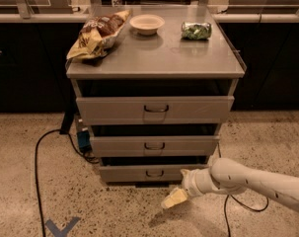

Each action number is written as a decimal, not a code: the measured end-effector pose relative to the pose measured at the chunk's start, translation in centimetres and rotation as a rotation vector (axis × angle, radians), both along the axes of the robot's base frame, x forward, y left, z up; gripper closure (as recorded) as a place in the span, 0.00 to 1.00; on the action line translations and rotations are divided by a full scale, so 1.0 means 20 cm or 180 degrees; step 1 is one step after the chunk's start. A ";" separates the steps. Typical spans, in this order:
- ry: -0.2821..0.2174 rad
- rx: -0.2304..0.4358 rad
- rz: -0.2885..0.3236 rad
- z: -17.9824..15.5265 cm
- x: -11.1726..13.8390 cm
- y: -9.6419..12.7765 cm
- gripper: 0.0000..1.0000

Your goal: Open bottom drawer

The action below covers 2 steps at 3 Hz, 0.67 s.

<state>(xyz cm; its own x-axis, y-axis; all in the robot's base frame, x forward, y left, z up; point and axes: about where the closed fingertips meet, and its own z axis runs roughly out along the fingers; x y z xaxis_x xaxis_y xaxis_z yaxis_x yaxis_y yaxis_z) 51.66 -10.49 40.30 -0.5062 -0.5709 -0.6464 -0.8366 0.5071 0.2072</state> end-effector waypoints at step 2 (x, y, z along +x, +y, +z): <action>0.0116 0.0054 -0.0108 -0.26 0.13 0.06 0.00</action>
Offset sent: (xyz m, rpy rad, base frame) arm 0.0365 0.0181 -0.0621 0.0018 0.0242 -0.0276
